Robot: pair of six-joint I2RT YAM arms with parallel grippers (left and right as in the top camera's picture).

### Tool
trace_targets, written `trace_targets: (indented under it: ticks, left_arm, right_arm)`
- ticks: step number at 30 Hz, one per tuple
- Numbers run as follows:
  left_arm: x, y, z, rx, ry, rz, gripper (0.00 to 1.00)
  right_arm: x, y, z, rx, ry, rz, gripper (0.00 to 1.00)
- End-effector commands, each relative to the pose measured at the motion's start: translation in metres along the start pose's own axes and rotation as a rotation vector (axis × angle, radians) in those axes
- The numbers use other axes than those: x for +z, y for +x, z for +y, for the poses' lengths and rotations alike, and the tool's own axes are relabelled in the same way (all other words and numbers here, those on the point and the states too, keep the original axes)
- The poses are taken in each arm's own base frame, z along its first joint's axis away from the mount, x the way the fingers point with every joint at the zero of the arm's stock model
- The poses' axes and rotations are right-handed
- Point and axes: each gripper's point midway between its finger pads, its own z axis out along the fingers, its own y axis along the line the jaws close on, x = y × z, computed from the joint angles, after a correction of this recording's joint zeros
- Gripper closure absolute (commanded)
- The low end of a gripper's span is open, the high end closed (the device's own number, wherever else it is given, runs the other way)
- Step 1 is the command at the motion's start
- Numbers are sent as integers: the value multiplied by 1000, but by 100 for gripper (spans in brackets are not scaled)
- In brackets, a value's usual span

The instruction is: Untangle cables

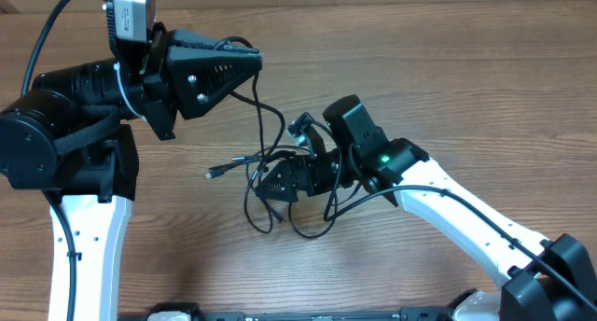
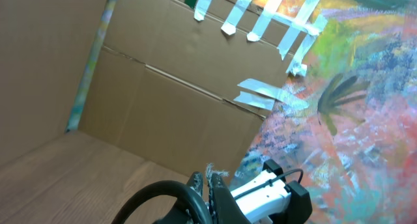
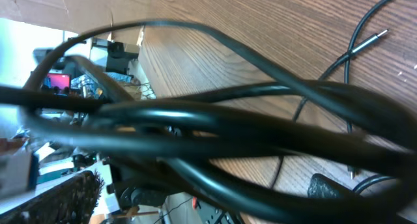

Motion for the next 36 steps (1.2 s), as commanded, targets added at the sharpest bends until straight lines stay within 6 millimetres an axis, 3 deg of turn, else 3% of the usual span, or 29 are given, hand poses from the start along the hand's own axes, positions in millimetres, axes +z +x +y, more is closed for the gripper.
trace_targets:
  ticks: [1,4,6,8,9,10,11,16,23,28,36]
  left_arm:
    - [-1,-13,-7,40,-8,-50,96]
    - [-1,-14,-6,31,-10,-60,96]
    - [-1,-15,-6,25,-10,-61,96]
    - [-1,-15,-6,25,-11,-64,96]
    - [-1,-16,-6,25,-13,-70,96]
    - [-1,-18,-5,25,-15,-82,96]
    - [-1,-21,-5,25,-19,-95,96]
    - [-7,-33,0,28,-49,-161,96]
    - [-15,-32,5,15,-76,-150,96]
    - [-26,-28,12,25,-114,-110,96]
    - [-52,-12,22,76,-188,5,96]
  right_arm:
    - [4,-3,0,-21,28,-16,0]
    - [8,-1,5,-39,18,-10,0]
    - [11,1,8,-49,13,-4,13]
    - [12,3,10,-52,10,2,36]
    - [13,4,11,-27,9,5,67]
    - [13,4,11,2,10,5,88]
    - [13,4,11,21,10,5,96]
    - [13,5,2,78,53,-2,96]
    - [-2,8,-59,310,368,-91,96]
    - [-30,19,-101,509,561,-145,96]
    - [-78,25,-143,694,648,-179,96]
